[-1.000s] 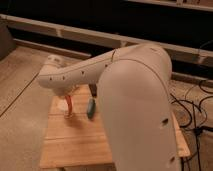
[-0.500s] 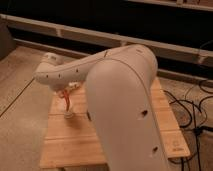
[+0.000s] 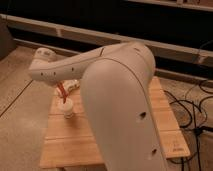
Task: Place the pepper in the ceramic cup
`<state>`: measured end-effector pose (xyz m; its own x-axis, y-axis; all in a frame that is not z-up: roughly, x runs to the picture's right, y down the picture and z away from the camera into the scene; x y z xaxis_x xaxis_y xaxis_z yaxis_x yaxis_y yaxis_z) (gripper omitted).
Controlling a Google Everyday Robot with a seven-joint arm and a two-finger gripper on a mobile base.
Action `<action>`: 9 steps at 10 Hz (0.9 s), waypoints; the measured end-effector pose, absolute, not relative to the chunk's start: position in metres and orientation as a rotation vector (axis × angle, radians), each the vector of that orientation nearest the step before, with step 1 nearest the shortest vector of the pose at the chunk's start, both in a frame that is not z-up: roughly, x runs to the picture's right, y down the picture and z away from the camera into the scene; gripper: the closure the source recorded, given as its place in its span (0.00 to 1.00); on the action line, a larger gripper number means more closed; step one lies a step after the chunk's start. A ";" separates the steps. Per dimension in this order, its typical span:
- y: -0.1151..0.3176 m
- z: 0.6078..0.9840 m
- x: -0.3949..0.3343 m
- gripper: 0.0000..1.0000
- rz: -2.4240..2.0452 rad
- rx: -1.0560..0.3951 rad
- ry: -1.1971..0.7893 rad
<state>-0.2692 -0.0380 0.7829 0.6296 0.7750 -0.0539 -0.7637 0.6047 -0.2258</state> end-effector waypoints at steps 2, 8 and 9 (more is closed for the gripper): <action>-0.039 0.785 -0.285 0.96 0.837 -0.247 -0.143; -0.013 0.802 -0.283 0.38 0.803 -0.325 -0.239; -0.010 0.804 -0.281 0.34 0.806 -0.333 -0.242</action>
<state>-0.2809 -0.0104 0.8037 0.6696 0.7379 0.0852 -0.6625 0.6451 -0.3807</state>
